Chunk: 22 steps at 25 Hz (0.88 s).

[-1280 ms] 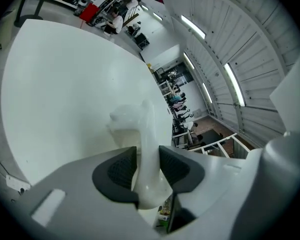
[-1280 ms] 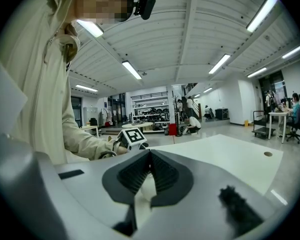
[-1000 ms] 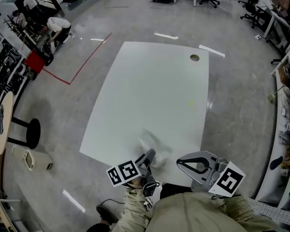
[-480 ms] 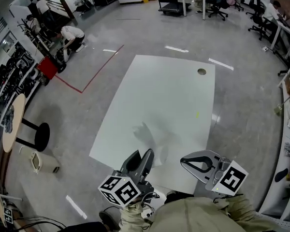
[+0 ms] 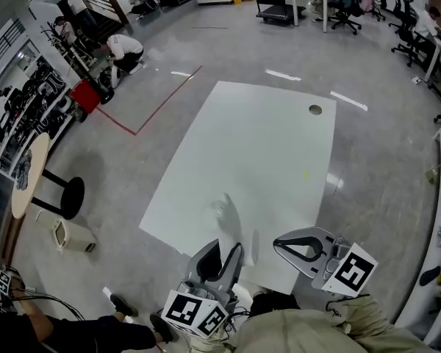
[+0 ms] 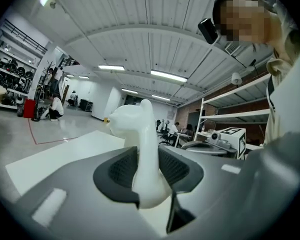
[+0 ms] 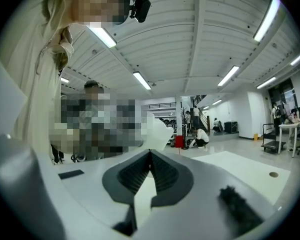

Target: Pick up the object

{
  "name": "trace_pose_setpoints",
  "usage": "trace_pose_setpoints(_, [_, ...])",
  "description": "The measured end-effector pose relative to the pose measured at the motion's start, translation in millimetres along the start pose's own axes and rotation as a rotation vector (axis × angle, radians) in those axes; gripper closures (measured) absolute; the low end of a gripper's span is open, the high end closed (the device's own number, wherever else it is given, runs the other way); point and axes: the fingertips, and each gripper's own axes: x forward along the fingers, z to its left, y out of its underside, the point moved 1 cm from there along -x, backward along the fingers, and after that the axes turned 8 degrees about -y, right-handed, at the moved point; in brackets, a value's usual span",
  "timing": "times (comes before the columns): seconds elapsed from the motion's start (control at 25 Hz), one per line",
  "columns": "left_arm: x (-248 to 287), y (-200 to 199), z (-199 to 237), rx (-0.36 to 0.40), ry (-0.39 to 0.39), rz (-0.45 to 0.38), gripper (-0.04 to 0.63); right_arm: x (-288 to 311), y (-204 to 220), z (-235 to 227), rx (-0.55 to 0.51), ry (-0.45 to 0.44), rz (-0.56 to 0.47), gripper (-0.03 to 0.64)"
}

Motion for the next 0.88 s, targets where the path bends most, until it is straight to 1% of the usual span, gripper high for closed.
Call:
trace_pose_setpoints(0.2, [-24, 5, -10, 0.036, -0.018, -0.001, 0.46, -3, 3, 19, 0.017, -0.02, -0.01, 0.614])
trace_pose_setpoints(0.48, [-54, -1, -36, 0.106, -0.012, -0.049, 0.46, -20, -9, 43, 0.006, -0.009, -0.042, 0.614])
trace_pose_setpoints(0.64, [-88, 10, -53, 0.106, -0.012, -0.065, 0.46, -28, -9, 80, -0.022, -0.019, -0.037, 0.614])
trace_pose_setpoints(0.88, [-156, 35, -84, 0.113, -0.01, -0.089, 0.46, -43, -5, 153, -0.032, -0.027, -0.036, 0.614])
